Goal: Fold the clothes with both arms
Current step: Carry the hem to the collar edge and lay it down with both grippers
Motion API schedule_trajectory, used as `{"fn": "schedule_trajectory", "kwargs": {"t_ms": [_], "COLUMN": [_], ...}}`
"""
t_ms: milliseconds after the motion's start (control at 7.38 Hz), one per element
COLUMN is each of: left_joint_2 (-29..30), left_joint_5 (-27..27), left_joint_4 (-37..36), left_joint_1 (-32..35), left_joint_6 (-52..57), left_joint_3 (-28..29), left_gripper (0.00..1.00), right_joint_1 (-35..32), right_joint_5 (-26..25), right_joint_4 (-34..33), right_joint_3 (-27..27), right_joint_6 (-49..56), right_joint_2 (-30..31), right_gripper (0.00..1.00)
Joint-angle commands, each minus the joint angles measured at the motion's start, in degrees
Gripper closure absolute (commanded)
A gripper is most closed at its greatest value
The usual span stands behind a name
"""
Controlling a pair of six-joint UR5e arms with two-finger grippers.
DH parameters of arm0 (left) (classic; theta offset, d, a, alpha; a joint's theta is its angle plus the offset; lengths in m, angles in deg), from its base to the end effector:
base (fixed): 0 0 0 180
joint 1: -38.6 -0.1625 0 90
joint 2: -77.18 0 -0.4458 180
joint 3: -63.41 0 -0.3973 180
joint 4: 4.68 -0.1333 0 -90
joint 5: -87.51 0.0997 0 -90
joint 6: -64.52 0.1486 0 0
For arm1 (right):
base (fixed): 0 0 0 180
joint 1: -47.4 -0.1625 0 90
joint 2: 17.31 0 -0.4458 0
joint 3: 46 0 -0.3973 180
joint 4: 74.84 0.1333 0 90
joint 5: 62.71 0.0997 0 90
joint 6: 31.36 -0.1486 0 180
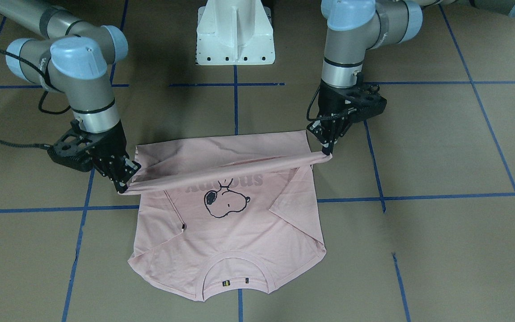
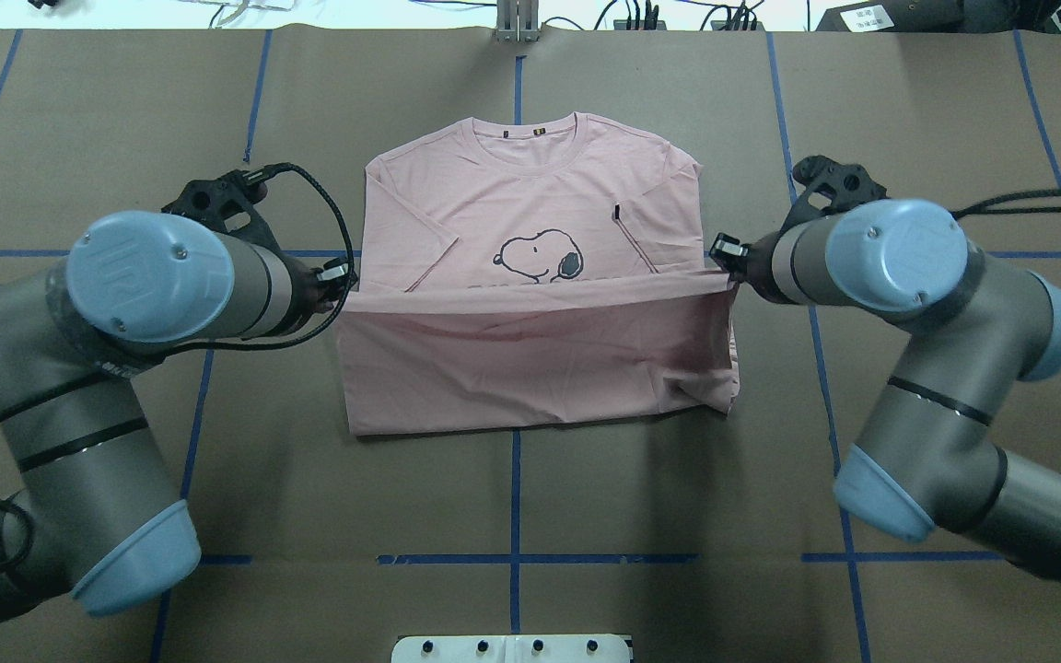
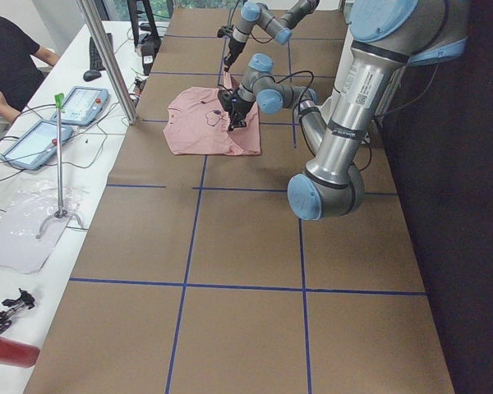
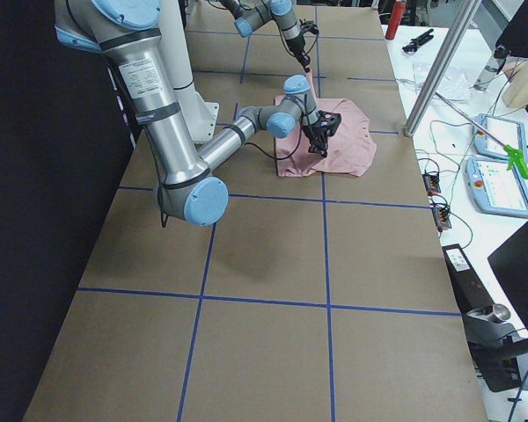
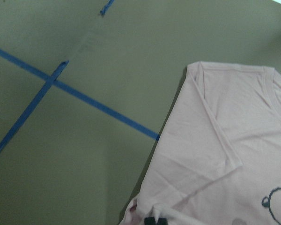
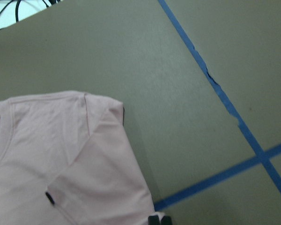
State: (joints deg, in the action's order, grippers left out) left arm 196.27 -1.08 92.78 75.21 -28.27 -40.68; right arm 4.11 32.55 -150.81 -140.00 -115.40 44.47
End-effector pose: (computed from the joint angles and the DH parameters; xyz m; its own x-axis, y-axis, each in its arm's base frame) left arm 0.4678 -0.5182 0.2973 0.4787 -0.4163 -0.7730 0.6355 0.7718 -0.0220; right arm -0.4440 -0.5827 0.3738 0.5665 0.3916 0.7250 -0.5789 0.8153 0.0120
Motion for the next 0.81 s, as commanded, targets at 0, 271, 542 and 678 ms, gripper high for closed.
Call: {"fn": "schedule_trajectory", "kwargs": {"t_ms": [0,271,542,678], "left_joint_2": [5.3,7.2,9.0,9.1], "left_joint_5": [3.1,6.0,8.1,8.1], "left_joint_4": [10.5,16.2,19.9,20.0], "left_joint_1": [1.6,1.6,1.7,1.7], "left_joint_6": [0.9,1.1,3.6,3.8], "left_joint_3": [14.1,22.5,28.1,28.5], "left_gripper": [1.0,1.0,1.0,1.0], "right_joint_1": [-2.4,-2.7,-2.7,-2.8], "right_joint_5": [0.0,-0.9,-2.4,-2.4], "right_joint_4": [0.6,0.6,5.2,8.9], "right_joint_3": [12.9,20.2,26.3,28.8], "right_joint_6": [4.0,6.4,6.3,6.3], "right_joint_2": [-9.5,-13.5,-15.7,-16.1], "right_gripper": [1.0,1.0,1.0,1.0]}}
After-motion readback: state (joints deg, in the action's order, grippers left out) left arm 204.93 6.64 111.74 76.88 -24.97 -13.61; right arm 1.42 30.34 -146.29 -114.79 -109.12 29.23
